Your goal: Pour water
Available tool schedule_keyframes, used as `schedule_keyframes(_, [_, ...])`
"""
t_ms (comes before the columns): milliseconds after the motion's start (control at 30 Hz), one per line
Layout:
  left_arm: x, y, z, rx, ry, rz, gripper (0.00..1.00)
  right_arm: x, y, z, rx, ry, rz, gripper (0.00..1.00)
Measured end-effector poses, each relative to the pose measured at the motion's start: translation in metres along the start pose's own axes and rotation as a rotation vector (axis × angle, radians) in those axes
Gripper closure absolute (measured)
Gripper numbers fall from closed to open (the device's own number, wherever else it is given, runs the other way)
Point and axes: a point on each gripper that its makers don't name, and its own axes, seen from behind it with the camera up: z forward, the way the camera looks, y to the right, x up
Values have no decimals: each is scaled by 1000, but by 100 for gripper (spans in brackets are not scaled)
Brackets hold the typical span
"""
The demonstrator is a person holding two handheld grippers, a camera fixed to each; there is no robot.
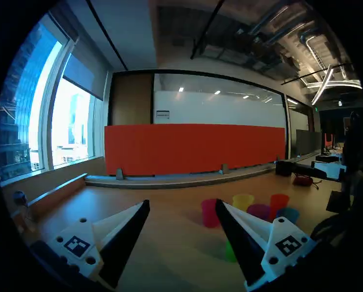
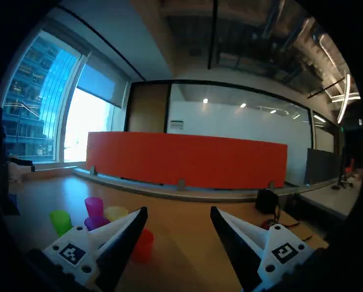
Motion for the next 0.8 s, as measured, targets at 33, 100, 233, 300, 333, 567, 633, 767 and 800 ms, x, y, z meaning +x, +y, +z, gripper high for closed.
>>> schedule_keyframes(33, [1, -1, -1, 7, 2, -3, 0, 3, 3, -1, -18, 9, 2, 0])
schedule_keyframes(100, [4, -2, -2, 17, 5, -7, 0, 8, 9, -2, -47, 24, 6, 0])
schedule_keyframes(233, [10, -3, -3, 30, 15, -2, 0, 15, 17, -7, -89, 42, 23, 0])
schedule_keyframes(300, [13, -5, -4, 39, 22, 2, 0, 18, 20, -10, -102, 48, 37, 0])
schedule_keyframes(333, [15, -6, -4, 46, 27, 5, 0, 19, 22, -11, -109, 53, 46, 0])
schedule_keyframes(567, [14, -11, -3, 76, 29, 27, 0, 18, 31, -17, -139, 65, 85, 0])
schedule_keyframes(633, [11, -12, -2, 82, 27, 31, 0, 17, 33, -18, -144, 66, 88, 0])
schedule_keyframes(767, [5, -14, -2, 95, 22, 39, 0, 16, 35, -19, -150, 70, 90, 0])
schedule_keyframes(800, [4, -14, -2, 98, 20, 41, 0, 16, 35, -19, -152, 70, 89, 0])
